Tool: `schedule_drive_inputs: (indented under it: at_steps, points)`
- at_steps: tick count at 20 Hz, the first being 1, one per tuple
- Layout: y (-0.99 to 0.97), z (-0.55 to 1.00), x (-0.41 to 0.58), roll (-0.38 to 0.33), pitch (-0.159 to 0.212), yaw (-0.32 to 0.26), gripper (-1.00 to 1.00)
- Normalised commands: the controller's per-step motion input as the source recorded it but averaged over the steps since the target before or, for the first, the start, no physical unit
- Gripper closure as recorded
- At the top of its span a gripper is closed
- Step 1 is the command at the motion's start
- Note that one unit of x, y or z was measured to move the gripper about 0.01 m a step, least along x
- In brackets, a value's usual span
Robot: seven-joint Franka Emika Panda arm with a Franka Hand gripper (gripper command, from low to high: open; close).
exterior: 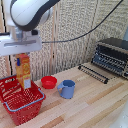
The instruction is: Carefully direct your gripping tool toward the mac and cheese carton. Clutch the mac and cheese carton gently but firmly in your gripping tool. Slide your gripping tool, with the carton in hand, above the container. Loosen your grip, letting the carton of mac and cheese effortlessly fall into the container.
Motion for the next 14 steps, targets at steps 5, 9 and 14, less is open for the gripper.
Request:
schedule_drive_inputs:
  at_steps: [5,9,14]
  points:
    - [0.03,-0.56,0.257,0.0,-0.014,-0.013,1.0]
    - [0.0,-0.26,0.136,-0.009,0.007,0.0,1.0]
    - [0.0,0.01,0.013,0.002,0.0,0.0,-1.0]
